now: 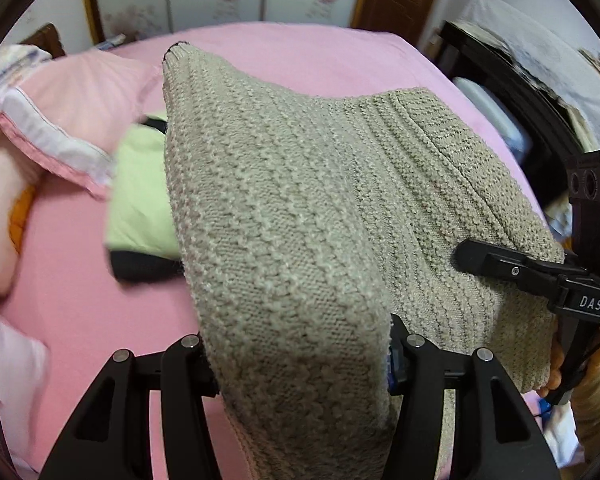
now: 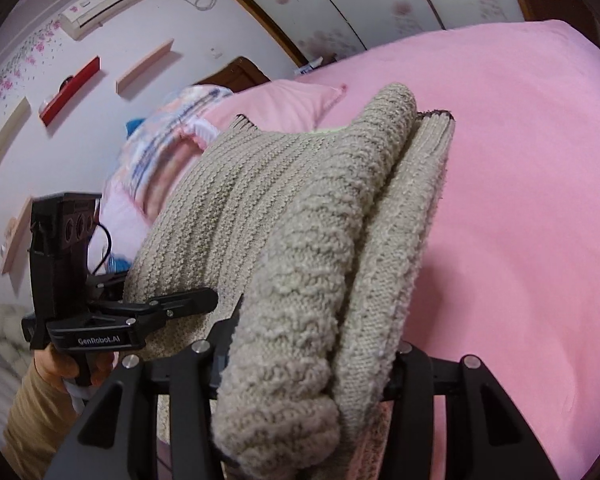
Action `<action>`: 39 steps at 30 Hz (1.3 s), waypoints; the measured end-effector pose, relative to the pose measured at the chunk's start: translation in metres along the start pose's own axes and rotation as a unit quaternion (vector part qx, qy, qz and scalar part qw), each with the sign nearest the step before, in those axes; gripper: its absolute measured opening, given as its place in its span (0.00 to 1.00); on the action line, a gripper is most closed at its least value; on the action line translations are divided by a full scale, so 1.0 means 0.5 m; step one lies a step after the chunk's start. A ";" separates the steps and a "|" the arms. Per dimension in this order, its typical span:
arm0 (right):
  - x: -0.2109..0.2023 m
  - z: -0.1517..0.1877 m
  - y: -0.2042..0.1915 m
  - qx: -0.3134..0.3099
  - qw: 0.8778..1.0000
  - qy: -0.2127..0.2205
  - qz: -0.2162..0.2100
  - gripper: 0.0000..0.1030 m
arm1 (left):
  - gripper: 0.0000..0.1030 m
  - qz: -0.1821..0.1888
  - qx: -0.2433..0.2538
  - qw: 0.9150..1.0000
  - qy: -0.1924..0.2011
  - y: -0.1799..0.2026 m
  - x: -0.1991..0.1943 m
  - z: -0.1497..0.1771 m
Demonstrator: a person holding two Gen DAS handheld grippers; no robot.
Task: Fold large clothes
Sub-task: 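Lift the folded cardigan with both tools and carry it toward the clothes pile, then lay the cardigan on top of the clothes pile and open both tools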
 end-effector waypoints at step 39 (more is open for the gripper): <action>0.257 -0.103 0.107 -0.112 0.976 -0.001 0.187 0.67 | 1.00 -0.201 -0.065 0.970 0.119 -0.141 0.221 -0.096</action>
Point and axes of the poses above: each gripper's, at about its wrist camera, not at the fingertips, and x roughly the way its jaws point, y to its right, z to its underside, the point moved 9 cm from there along x, roughly the way its jaws point, and after that the axes turned 13 degrees about -z, right-handed, at the moved point
